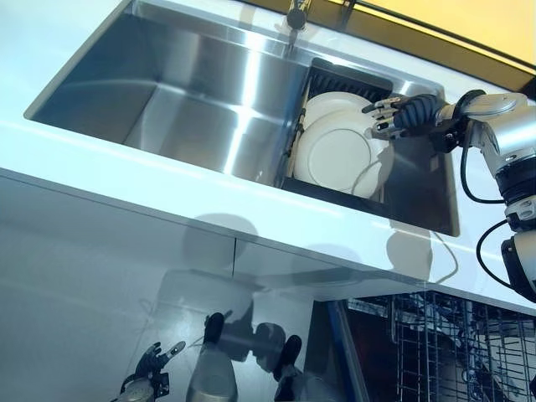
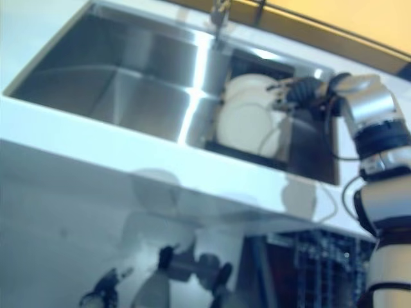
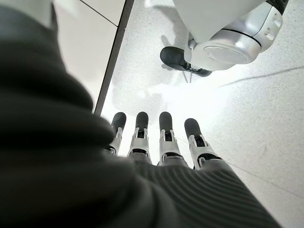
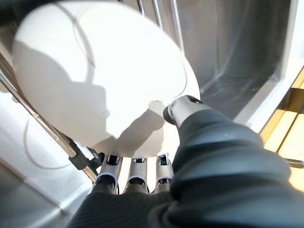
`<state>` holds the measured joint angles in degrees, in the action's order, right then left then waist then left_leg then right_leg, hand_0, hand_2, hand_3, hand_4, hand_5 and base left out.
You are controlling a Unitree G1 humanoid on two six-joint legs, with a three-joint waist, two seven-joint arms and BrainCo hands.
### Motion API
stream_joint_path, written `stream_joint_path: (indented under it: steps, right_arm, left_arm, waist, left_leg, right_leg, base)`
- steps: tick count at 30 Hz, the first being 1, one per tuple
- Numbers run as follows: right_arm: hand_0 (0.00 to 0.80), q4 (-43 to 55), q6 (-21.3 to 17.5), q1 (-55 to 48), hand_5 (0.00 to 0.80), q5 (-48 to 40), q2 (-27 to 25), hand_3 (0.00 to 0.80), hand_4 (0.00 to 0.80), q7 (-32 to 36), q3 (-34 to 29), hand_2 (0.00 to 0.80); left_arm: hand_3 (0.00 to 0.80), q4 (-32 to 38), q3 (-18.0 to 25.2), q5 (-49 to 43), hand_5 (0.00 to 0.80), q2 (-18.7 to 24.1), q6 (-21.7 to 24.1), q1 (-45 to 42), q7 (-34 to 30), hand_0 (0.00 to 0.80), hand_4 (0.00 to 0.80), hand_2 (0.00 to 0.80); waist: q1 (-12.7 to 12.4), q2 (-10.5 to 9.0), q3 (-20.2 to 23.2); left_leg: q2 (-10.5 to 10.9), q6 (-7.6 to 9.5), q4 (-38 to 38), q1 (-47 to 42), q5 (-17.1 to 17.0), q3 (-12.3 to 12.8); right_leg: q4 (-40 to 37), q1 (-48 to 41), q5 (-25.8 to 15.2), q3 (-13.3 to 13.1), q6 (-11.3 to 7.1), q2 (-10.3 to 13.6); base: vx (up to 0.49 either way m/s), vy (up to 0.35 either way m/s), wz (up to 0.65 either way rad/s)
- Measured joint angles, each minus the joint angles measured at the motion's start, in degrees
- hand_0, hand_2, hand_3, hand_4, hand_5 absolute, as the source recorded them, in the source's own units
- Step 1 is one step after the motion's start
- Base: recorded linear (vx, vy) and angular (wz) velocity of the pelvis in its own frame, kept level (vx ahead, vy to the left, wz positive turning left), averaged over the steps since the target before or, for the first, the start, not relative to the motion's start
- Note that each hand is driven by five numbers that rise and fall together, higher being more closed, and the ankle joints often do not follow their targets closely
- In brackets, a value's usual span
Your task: Take plates into dishwasher
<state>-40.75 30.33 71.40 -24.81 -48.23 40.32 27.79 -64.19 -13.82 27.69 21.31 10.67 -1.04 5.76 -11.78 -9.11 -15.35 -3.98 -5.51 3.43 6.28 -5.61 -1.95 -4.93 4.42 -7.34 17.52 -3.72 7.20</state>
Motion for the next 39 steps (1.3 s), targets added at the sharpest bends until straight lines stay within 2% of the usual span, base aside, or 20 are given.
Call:
stream_joint_path:
  steps: [8, 10, 12, 13, 14, 19, 23, 24, 25, 26, 27, 30, 36, 39]
  right_arm:
    - [0.000, 3.89, 1.90, -1.97, 0.000, -2.25, 0.14, 0.000, 0.000, 3.66, -0.80, 0.000]
    - [0.000, 4.71, 4.40, -3.44, 0.000, -1.67, 0.22, 0.000, 0.000, 6.58, 0.21, 0.000]
    - [0.000, 6.10, 7.11, -7.73, 0.000, -2.34, 2.87, 0.000, 0.000, 10.89, 4.02, 0.000]
    - [0.000, 6.28, 5.90, -10.03, 0.000, -2.52, 5.71, 0.000, 0.000, 9.18, 2.37, 0.000]
    - [0.000, 6.59, 6.05, -9.55, 0.000, -2.99, 6.43, 0.000, 0.000, 9.12, 0.93, 0.000]
    - [0.000, 6.96, 6.57, -9.39, 0.000, -2.16, 6.28, 0.000, 0.000, 10.41, 0.88, 0.000]
    - [0.000, 8.31, 6.54, -9.36, 0.000, 2.92, 6.32, 0.000, 0.000, 12.99, 0.33, 0.000]
    - [0.069, 8.31, 6.54, -9.31, 0.069, 3.67, 6.35, 0.069, 0.069, 13.38, 0.25, 0.069]
    - [0.104, 8.31, 6.45, -9.06, 0.104, 5.20, 6.40, 0.104, 0.104, 14.21, 0.21, 0.104]
    - [0.549, 8.31, 6.38, -8.87, 0.549, 6.35, 6.49, 0.549, 0.549, 14.21, 0.16, 0.549]
    - [0.800, 8.28, 6.18, -8.56, 0.800, 7.23, 6.44, 0.800, 0.800, 14.02, 0.23, 0.800]
    - [0.800, 8.13, 4.26, -8.44, 0.800, 8.35, 5.77, 0.800, 0.800, 10.23, 1.30, 0.800]
    - [0.800, -0.45, -5.59, -4.67, 0.800, 8.40, 5.90, 0.800, 0.800, 0.25, 4.46, 0.800]
    - [0.800, -3.58, -8.66, -1.66, 0.800, 8.18, 6.40, 0.800, 0.800, -3.13, 6.42, 0.800]
  left_arm:
    - [0.000, -0.08, 1.57, -2.14, 0.000, 0.00, 0.41, -1.29, -0.16, 0.000, 0.000, 0.000]
    - [0.000, -0.09, 1.58, -2.19, 0.000, 0.04, 0.74, -1.31, -0.27, 0.000, 0.000, 0.000]
    - [0.000, -0.13, 1.58, -2.20, 0.000, 0.04, 1.03, -1.29, -0.49, 0.000, 0.000, 0.000]
    - [0.000, -0.07, 1.57, -2.20, 0.000, -0.07, 1.14, -1.21, -0.78, 0.000, 0.000, 0.000]
    - [0.000, -0.03, 1.57, -2.20, 0.000, -0.16, 1.36, -1.18, -0.91, 0.000, 0.000, 0.000]
    - [0.000, -0.77, 1.65, -2.21, 0.000, 0.07, 1.43, -1.88, -1.07, 0.000, 0.000, 0.000]
    - [0.000, -0.59, 1.65, -2.21, 0.000, 0.06, 1.61, -1.72, -1.17, 0.000, 0.000, 0.000]
    - [0.000, -0.60, 1.65, -2.21, 0.000, 0.06, 1.61, -1.68, -1.17, 0.000, 0.000, 0.000]
    - [0.000, -0.60, 1.65, -2.21, 0.000, 0.06, 1.61, -1.63, -1.17, 0.000, 0.000, 0.000]
    - [0.000, -0.60, 1.65, -2.21, 0.000, 0.06, 1.61, -1.63, -1.16, 0.000, 0.000, 0.000]
    - [0.000, -0.64, 1.65, -2.20, 0.000, 0.06, 1.60, -1.60, -1.16, 0.000, 0.000, 0.000]
    - [0.000, -0.66, 1.64, -2.19, 0.000, 0.06, 1.60, -1.45, -1.14, 0.000, 0.000, 0.000]
    - [0.000, -0.61, 1.54, -2.14, 0.000, -0.32, 1.67, -0.94, -0.55, 0.000, 0.000, 0.000]
    - [0.000, -0.69, 1.48, -2.05, 0.000, -0.51, 1.67, -0.99, 0.09, 0.000, 0.000, 0.000]
  waist:
    - [0.15, -0.63, 1.89]
    - [0.19, -0.94, 2.30]
    - [0.21, -1.22, 2.52]
    - [0.19, -1.12, 2.48]
    - [0.14, -0.82, 2.47]
    - [0.00, -0.75, 2.51]
    - [0.03, -0.74, 2.50]
    - [0.02, -0.74, 2.50]
    - [0.01, -0.74, 2.49]
    - [0.01, -0.74, 2.49]
    - [0.02, -0.74, 2.48]
    - [0.15, -0.76, 2.43]
    - [0.02, -0.34, 1.55]
    - [-0.20, 0.12, 0.91]
  left_leg:
    - [-0.11, -0.04, 0.07, -0.13, 0.06, 0.21]
    - [-0.15, -0.06, 0.06, -0.21, 0.08, 0.22]
    - [-0.18, -0.13, -0.01, -0.09, 0.12, 0.22]
    - [-0.15, -0.25, -0.06, 0.35, 0.23, 0.21]
    - [-0.11, -0.20, -0.07, 1.07, 0.15, 0.23]
    - [-0.08, 0.03, -0.10, 1.40, -0.02, 0.26]
    - [-0.07, 0.04, -0.11, 1.35, -0.03, 0.30]
    - [-0.06, 0.04, -0.10, 1.35, -0.03, 0.30]
    - [-0.05, 0.04, -0.08, 1.35, -0.02, 0.30]
    - [-0.04, 0.03, -0.06, 1.35, -0.02, 0.30]
    - [-0.03, 0.03, -0.06, 1.35, -0.02, 0.30]
    - [-0.06, 0.03, -0.05, 1.35, -0.02, 0.30]
    - [-0.15, -0.08, -0.11, 1.44, 0.05, 0.30]
    - [-0.14, -0.03, -0.08, 1.54, -0.03, 0.19]
  right_leg:
    - [0.01, 0.02, 0.02, -0.02, 0.07, -0.08]
    - [0.00, -0.06, 0.05, -0.02, 0.04, -0.10]
    - [-0.10, 0.03, 0.20, -0.02, -0.16, -0.11]
    - [-0.10, 0.44, 0.22, -0.02, -0.13, -0.08]
    - [-0.03, 1.20, 0.07, -0.02, -0.13, -0.04]
    - [0.02, 1.54, -0.07, -0.02, -0.02, -0.04]
    - [0.02, 1.51, -0.07, -0.02, -0.01, -0.04]
    - [0.02, 1.51, -0.07, -0.02, -0.01, -0.03]
    - [0.01, 1.51, -0.04, -0.02, -0.05, -0.02]
    - [-0.01, 1.51, -0.02, -0.02, -0.08, -0.01]
    - [-0.04, 1.52, -0.02, -0.02, -0.09, 0.00]
    - [-0.10, 1.53, -0.01, -0.01, -0.10, -0.01]
    - [-0.17, 1.59, -0.06, 0.00, -0.15, -0.02]
    - [-0.15, 1.62, -0.07, 0.11, -0.15, -0.02]
  base:
    - [0.000, 0.000, 0.00]
    - [0.000, 0.000, 0.00]
    - [0.000, 0.000, 0.00]
    - [0.000, 0.000, 0.00]
    - [0.000, 0.000, 0.00]
    - [0.000, 0.000, 0.00]
    - [0.000, 0.000, 0.00]
    - [0.000, 0.000, 0.00]
    - [0.000, 0.000, 0.00]
    - [0.000, 0.000, 0.00]
    - [0.000, 0.000, 0.00]
    - [0.000, 0.000, 0.00]
    - [0.000, 0.000, 0.00]
    - [0.000, 0.000, 0.00]
